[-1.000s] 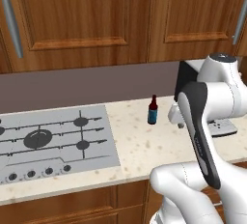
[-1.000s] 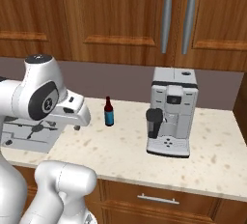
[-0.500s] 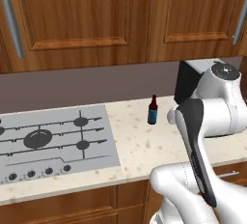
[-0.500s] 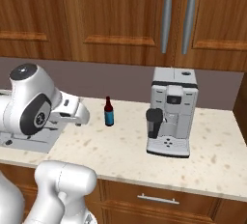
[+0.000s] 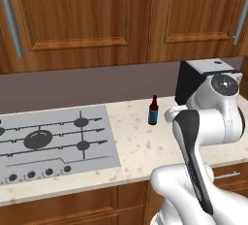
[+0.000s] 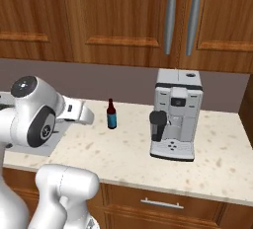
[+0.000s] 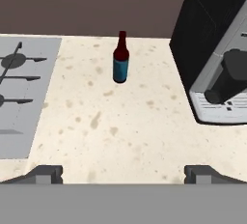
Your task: Move the drinks to the dining counter.
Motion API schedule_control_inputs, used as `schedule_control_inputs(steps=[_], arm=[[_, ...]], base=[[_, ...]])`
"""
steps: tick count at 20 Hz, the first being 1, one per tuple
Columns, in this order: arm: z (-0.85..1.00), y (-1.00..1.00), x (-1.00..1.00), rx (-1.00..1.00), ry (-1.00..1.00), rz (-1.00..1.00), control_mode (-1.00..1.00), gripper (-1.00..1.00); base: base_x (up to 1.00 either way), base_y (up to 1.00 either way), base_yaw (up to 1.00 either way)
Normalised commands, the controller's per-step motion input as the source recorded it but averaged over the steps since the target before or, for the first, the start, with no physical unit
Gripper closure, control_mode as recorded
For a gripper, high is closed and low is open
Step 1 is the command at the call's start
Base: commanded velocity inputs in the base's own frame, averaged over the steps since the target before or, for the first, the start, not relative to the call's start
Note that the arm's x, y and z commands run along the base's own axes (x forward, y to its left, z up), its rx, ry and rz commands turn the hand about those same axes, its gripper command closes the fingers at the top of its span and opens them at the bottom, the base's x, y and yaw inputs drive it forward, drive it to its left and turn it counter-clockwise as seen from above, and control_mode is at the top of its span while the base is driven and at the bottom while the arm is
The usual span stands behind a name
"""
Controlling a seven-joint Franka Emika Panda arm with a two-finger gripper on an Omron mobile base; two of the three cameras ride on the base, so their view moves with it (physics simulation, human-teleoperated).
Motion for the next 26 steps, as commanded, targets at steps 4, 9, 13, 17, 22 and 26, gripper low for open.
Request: schedule_control_inputs(steps=[4,9,13,17,22,26], arm=[[0.11,0.00,0.38,0.01,0.00,0.00,-1.00,-1.00],[0.03,0.00,0.28,0.00,0.00,0.00,-1.00,-1.00],[-0.02,0.00,0.27,0.00,0.00,0.00,-1.00,-1.00],[-0.18,-0.01,0.28,0.03,-0.02,0.00,-1.00,-1.00],[-0.24,0.00,0.33,0.03,-0.05,0.00,-1.00,-1.00],[-0.30,0.00,0.32,0.00,-0.07,0.01,-1.00,-1.00]], base=[[0.00,0.00,0.00],[0.00,0.00,0.00],[0.00,0.00,0.00],[0.00,0.00,0.00],[0.00,0.00,0.00],[0.00,0.00,0.00]])
